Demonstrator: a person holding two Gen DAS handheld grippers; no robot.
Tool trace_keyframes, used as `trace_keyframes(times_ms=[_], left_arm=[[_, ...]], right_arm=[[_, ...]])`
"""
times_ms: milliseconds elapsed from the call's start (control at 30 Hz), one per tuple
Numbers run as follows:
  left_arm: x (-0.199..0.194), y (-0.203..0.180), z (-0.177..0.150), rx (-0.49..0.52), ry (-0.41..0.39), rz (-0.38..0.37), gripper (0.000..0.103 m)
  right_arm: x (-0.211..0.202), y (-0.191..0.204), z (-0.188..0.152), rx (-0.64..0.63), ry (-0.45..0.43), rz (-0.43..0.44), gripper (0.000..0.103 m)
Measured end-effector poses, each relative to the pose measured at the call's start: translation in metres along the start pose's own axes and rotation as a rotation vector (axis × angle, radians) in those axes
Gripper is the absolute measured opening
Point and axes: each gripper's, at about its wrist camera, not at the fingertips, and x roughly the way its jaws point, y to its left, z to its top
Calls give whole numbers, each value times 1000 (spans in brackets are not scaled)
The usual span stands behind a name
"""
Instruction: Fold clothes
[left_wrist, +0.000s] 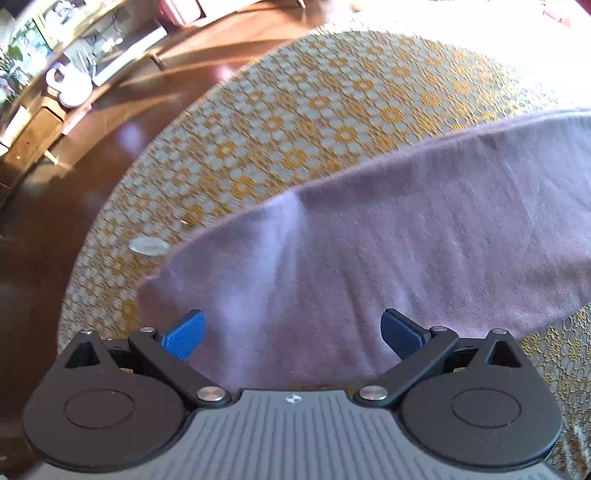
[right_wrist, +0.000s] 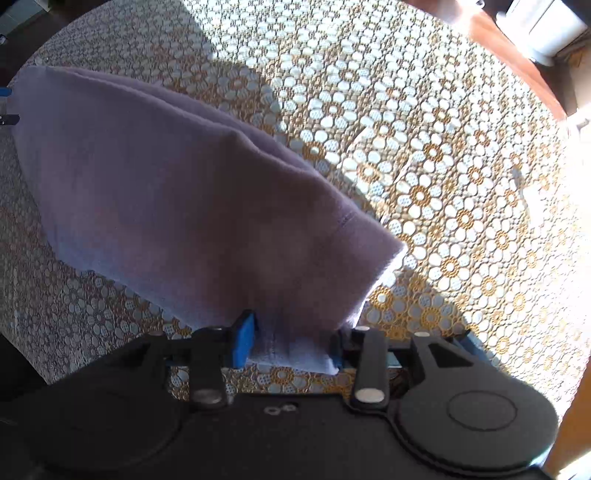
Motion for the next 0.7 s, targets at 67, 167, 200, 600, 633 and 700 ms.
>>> trace_keyframes(times_ms=[67,167,200,600,633,700], left_arm=[[-2,16,3,-25,-16,16,103],[-1,39,6,-82,-23,18,102],[0,44,6,-98,-24,14,102],[31,57,18,-116,-16,51,102],[35,60,19,-135,-9,67,102],[41,67,24,-185,-1,108,102]], right_arm=[[-17,1,4,-15,-40,-33,103],[-28,-1,11,-16,-88,-57,103],[-28,0,15,-12,-97,-52,103],[13,39,52,-70,-124,-36,103],[15,39,56,-56,-134,-30,103],[18,41,63,-44,-161,-17,103]])
